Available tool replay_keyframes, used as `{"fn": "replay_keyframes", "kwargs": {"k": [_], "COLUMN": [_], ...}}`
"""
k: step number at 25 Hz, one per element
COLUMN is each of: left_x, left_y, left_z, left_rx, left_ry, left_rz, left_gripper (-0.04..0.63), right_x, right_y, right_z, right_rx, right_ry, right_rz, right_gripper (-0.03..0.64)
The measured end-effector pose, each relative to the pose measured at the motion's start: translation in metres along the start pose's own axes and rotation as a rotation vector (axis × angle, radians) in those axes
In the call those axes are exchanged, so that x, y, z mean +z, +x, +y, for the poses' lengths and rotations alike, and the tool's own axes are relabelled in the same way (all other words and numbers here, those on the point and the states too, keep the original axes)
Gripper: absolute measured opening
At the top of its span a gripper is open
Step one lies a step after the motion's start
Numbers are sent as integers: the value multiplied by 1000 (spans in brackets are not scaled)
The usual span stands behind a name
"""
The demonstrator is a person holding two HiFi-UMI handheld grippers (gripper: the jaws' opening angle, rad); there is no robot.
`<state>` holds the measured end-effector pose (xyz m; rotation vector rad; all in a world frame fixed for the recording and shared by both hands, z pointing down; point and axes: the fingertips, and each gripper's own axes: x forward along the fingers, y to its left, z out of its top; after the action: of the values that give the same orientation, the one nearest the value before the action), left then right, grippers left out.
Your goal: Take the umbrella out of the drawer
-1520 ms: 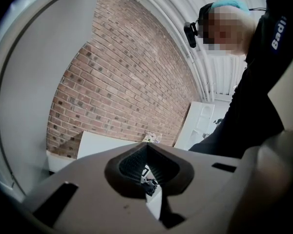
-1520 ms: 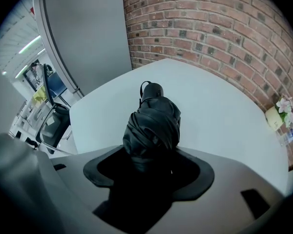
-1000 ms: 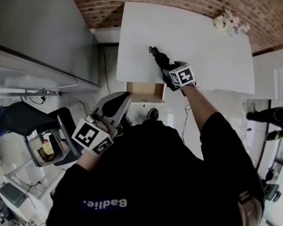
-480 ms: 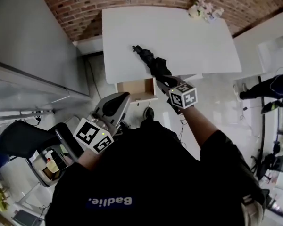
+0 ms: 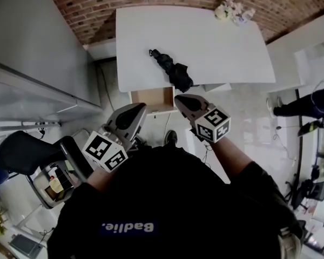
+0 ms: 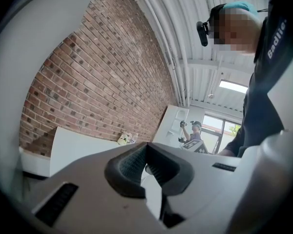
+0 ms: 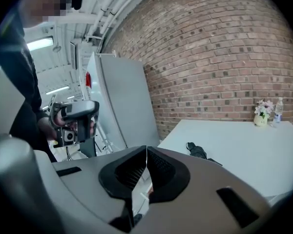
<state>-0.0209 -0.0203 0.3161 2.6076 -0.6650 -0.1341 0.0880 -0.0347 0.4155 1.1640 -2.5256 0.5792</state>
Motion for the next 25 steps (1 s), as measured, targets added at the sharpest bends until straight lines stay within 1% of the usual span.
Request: {"fn": "replay_keyframes", "kwargs": {"k": [4, 7, 14, 19, 25], "left_x": [-7, -9, -14, -21, -23], "left_y": [5, 11, 27, 32, 39], "left_z": [-1, -4, -20, -20, -24], "left_rx": [59, 87, 116, 139, 144], "left_ry": [-10, -7, 8, 5, -1], "left_rz": [3, 4, 4, 15, 7], "left_gripper": [-2, -3, -2, -2, -2], "right_x": [17, 23, 26, 30, 32], "right_y": [-13, -23, -40, -44, -44], "right_z": [7, 13, 18, 19, 14], "right_rx": [61, 110, 202, 243, 255], "right_ry": [3, 2, 14, 7, 4], "right_rz": [-48, -67, -86, -95, -96], "right_gripper": [30, 29, 29, 29, 29]}}
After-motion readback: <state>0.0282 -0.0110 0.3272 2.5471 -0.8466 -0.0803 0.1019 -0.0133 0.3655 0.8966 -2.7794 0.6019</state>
